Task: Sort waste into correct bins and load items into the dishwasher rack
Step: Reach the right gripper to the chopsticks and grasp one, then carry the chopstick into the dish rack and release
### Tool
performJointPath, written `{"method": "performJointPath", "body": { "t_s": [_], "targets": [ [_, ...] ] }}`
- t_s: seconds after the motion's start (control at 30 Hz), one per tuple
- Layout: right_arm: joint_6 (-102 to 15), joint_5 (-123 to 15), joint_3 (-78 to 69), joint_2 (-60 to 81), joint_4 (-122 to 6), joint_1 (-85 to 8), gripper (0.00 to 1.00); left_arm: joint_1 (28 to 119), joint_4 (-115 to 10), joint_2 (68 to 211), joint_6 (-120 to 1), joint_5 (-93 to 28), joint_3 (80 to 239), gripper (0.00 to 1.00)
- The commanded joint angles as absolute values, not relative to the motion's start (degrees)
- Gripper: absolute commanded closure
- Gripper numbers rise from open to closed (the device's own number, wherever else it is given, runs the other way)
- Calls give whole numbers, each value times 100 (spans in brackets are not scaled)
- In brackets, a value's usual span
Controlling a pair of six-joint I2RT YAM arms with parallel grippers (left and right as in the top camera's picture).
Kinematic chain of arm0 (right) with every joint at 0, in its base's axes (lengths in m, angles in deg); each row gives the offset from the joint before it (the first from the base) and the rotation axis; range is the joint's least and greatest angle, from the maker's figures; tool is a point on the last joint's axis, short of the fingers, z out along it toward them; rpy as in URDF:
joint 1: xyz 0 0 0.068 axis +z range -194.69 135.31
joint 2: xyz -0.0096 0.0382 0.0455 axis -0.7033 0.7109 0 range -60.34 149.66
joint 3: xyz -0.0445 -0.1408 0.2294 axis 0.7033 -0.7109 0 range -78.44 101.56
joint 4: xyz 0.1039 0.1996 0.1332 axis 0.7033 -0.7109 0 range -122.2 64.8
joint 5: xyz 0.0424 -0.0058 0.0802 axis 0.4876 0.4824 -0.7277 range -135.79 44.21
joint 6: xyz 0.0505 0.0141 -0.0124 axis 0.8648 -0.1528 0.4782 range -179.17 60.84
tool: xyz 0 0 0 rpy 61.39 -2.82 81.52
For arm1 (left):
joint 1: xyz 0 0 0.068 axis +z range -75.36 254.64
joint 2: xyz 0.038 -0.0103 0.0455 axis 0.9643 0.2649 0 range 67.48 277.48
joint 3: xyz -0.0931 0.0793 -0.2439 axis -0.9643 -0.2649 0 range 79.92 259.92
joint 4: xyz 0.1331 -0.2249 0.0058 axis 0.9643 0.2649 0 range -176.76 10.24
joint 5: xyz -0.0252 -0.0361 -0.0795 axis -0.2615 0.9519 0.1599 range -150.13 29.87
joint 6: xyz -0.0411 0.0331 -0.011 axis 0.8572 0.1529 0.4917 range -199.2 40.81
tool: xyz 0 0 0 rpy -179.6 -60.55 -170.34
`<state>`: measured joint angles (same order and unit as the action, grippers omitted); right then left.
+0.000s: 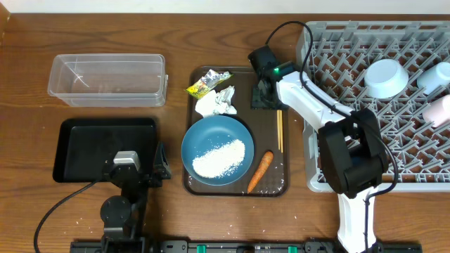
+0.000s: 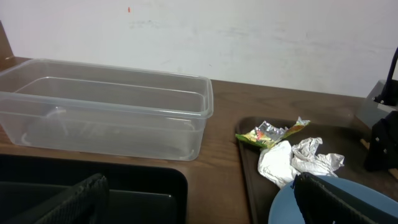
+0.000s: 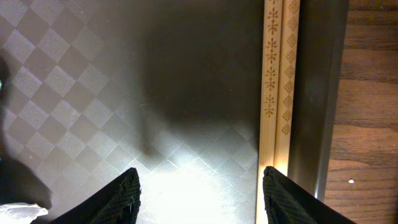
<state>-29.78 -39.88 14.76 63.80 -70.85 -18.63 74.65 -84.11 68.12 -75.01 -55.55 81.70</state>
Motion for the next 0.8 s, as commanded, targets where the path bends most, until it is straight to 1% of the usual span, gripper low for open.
{"method": "performJointPath", "body": {
  "t_s": [0.0,0.2,0.77],
  "targets": [
    [-2877,-3828,1426,6355,-7109,-1880,39,7496,-8321,6782,-7577,-5476,8014,3],
    [-2875,-3721,1308,6355,-7054,-1880,35,7496,-8321,6782,-7577,-5476,8014,3],
    [-2875,-3857,998,6355,-6663,-1880,36,7496,-8321,6782,-7577,-5476,8014,3]
  ]
}}
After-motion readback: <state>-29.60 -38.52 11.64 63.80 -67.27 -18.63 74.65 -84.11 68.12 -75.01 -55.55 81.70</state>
